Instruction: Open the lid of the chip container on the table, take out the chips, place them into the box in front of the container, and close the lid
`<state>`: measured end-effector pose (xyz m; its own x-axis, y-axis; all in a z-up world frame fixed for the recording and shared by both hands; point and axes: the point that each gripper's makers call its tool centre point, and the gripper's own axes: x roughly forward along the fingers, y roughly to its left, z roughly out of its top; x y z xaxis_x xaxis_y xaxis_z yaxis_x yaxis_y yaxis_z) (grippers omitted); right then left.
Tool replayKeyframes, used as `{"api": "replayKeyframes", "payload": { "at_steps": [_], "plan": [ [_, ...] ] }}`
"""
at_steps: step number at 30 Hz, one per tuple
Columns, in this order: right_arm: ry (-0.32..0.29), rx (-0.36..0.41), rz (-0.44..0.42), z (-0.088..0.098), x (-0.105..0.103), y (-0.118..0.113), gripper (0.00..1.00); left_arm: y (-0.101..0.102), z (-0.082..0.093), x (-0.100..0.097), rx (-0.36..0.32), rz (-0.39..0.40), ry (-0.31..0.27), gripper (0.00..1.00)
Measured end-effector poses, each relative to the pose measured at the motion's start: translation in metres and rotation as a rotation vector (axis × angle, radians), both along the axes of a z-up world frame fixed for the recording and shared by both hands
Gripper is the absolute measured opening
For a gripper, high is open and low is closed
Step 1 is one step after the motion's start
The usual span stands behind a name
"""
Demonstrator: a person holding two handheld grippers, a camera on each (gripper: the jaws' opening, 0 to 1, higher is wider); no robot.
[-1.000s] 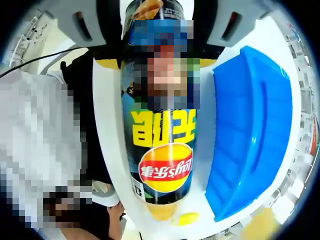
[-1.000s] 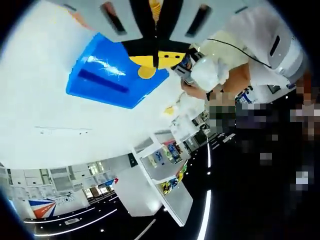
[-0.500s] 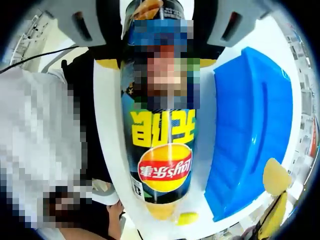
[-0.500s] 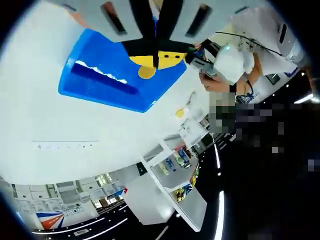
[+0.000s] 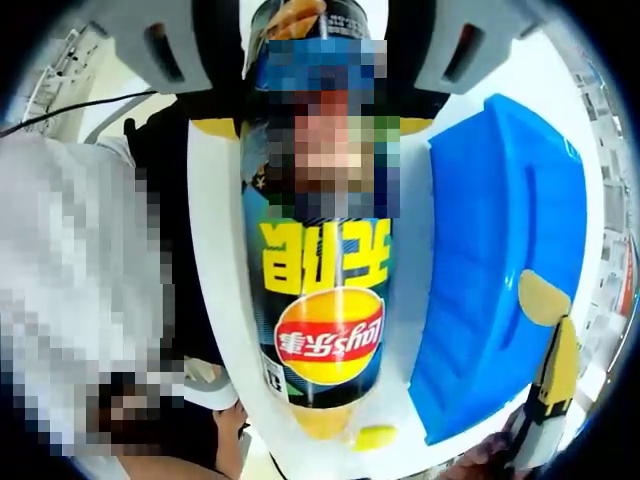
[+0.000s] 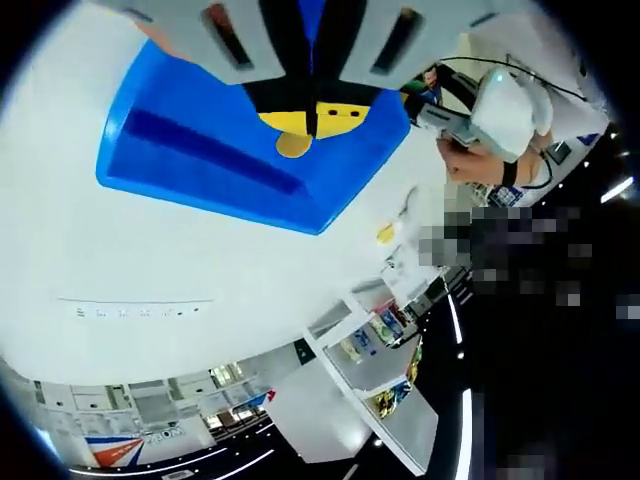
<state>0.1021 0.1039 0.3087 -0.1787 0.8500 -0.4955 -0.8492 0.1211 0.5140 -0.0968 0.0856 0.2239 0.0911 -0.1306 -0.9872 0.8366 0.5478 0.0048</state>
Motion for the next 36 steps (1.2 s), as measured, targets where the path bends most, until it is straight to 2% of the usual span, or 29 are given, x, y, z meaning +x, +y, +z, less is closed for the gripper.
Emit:
{"api": "replayKeyframes", "payload": {
  "at_steps": [3,5,7,17,24,26,36],
  "plan": [
    [0.005,-0.004,-0.003,-0.003,0.0,0.002,0.0,0.0,0.0,0.0,0.0,0.0,0.001,0.55],
    [-0.023,-0.014,-0.013,-0.008,0.003,0.002,0.0,0.0,0.0,-0.001,0.001,0.0,0.001,0.55],
    [-0.022,-0.015,-0.009,-0.01,0.001,0.002,0.0,0.0,0.0,-0.001,-0.001,-0.001,0.0,0.55],
    [-0.031,-0.022,-0.03,-0.015,0.004,0.002,0.01,-0.001,0.0,-0.001,0.001,-0.003,-0.002,0.55],
    [-0.044,-0.032,-0.02,-0.02,0.001,0.002,0.01,-0.001,0.0,-0.001,0.0,-0.002,-0.004,0.55],
    [-0.049,-0.039,-0.02,-0.022,-0.006,-0.001,0.01,-0.002,0.001,-0.001,-0.003,-0.003,-0.007,0.55],
    [-0.057,-0.035,-0.023,-0.02,-0.009,-0.006,0.01,-0.001,0.0,0.0,-0.003,-0.001,-0.008,0.55]
  ]
}}
